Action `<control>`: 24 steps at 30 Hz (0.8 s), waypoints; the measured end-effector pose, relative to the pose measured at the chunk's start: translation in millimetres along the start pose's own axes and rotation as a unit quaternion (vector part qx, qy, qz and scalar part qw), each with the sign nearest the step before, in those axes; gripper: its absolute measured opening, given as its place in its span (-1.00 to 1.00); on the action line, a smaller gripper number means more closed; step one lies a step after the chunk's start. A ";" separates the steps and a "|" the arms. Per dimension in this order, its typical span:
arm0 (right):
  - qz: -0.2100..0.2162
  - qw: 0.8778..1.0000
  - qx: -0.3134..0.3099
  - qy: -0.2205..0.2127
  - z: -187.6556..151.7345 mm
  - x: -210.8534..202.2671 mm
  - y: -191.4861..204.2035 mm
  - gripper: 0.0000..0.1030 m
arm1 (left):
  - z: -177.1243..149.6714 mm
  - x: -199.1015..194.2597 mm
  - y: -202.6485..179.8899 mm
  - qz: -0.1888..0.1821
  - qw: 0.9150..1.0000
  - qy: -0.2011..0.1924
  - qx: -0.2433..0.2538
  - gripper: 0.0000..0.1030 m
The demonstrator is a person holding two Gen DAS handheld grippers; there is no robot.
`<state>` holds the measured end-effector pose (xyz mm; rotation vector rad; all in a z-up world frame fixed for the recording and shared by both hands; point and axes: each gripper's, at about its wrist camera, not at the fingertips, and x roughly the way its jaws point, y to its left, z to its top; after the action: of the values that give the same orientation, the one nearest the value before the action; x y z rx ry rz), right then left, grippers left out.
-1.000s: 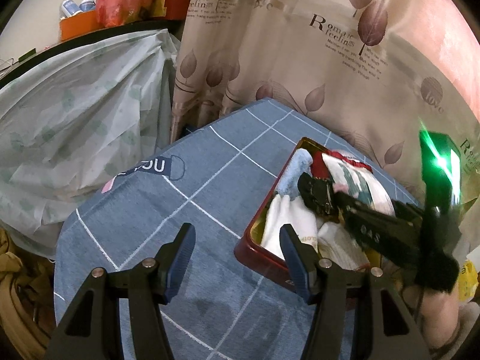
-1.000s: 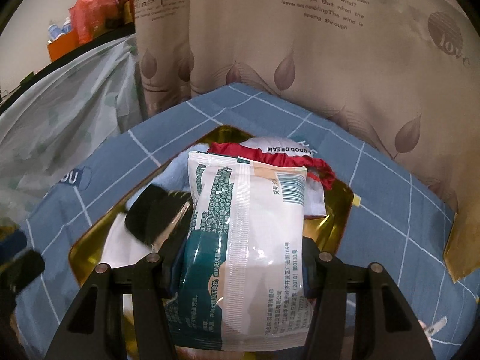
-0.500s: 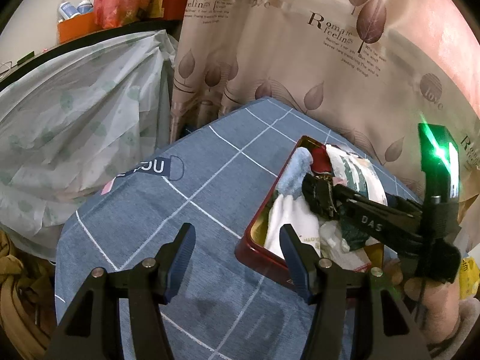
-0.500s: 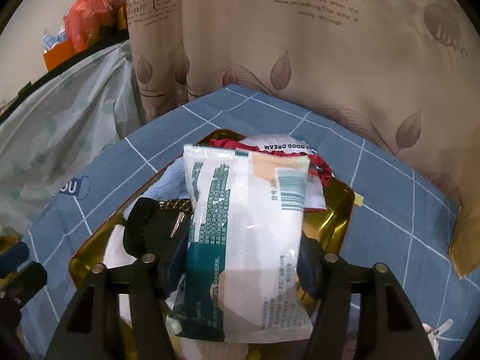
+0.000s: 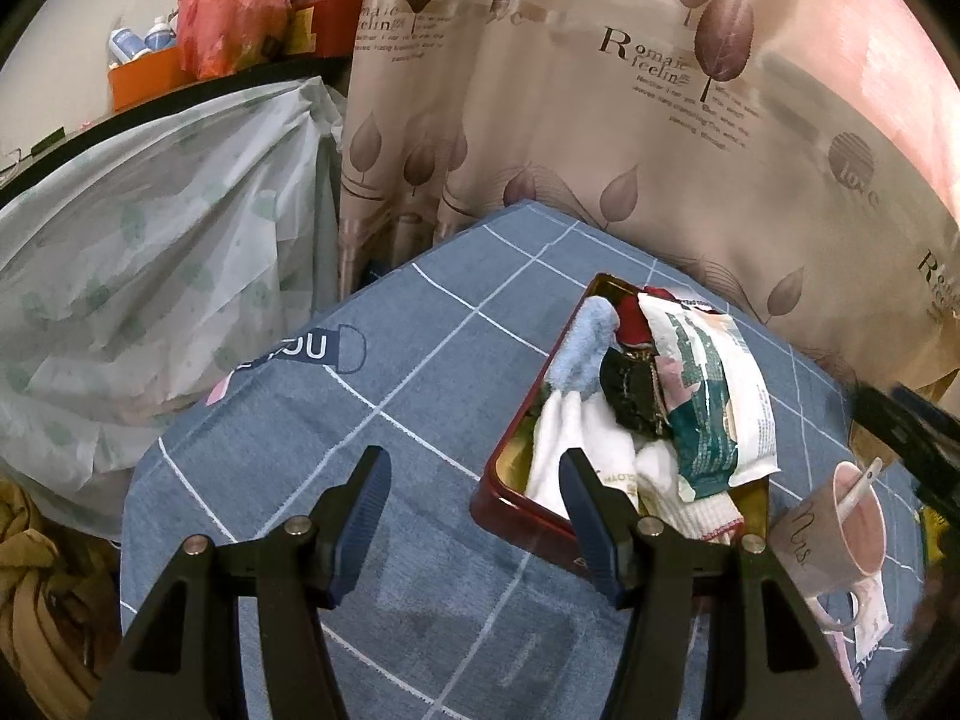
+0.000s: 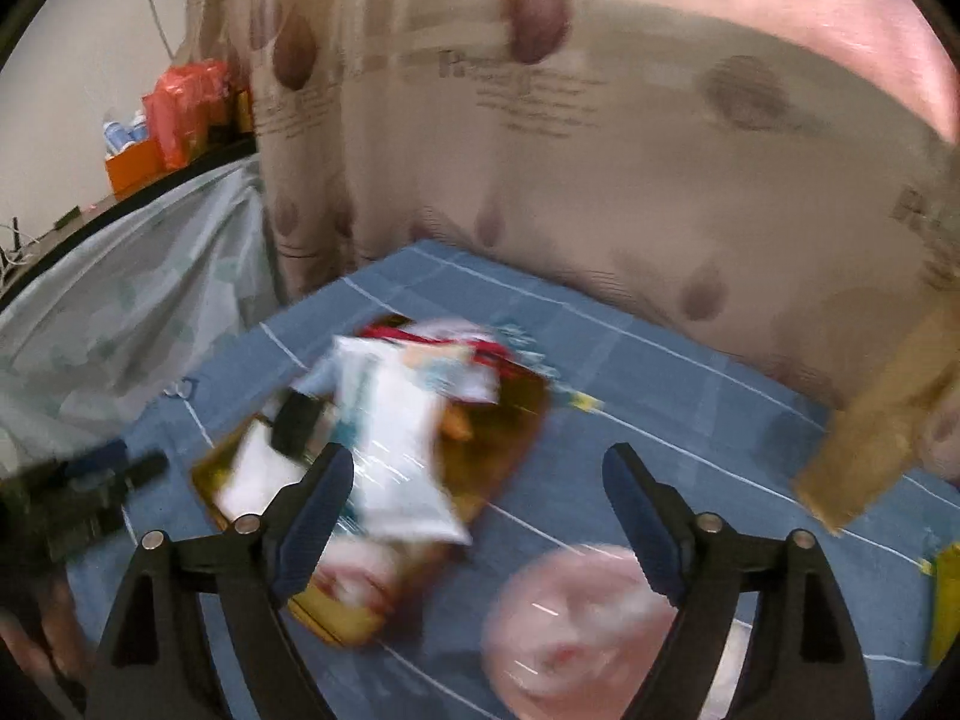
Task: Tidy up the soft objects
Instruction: 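Move the right gripper over the white 'Hygiene' pad packet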
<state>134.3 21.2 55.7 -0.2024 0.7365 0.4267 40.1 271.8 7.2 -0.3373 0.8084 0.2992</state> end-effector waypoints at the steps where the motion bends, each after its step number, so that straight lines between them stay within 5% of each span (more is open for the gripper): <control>1: -0.009 1.000 -0.001 0.002 -7.7 -8.3 -13.1 0.63 | 0.0 -0.2 -0.7 0.001 1.000 -0.001 0.001 0.16; 12: -0.098 0.989 0.060 0.088 -96.8 -36.6 -136.0 0.63 | -3.0 -3.5 -10.7 0.008 1.000 -0.007 0.021 0.16; 24: -0.085 0.985 0.069 0.132 -152.0 -18.8 -152.9 0.65 | -5.6 -4.7 -18.4 0.014 0.999 -0.012 0.042 0.16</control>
<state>97.8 -170.8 -37.3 -0.1904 0.9970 0.1866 40.4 252.3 10.4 -0.2422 0.8011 0.2944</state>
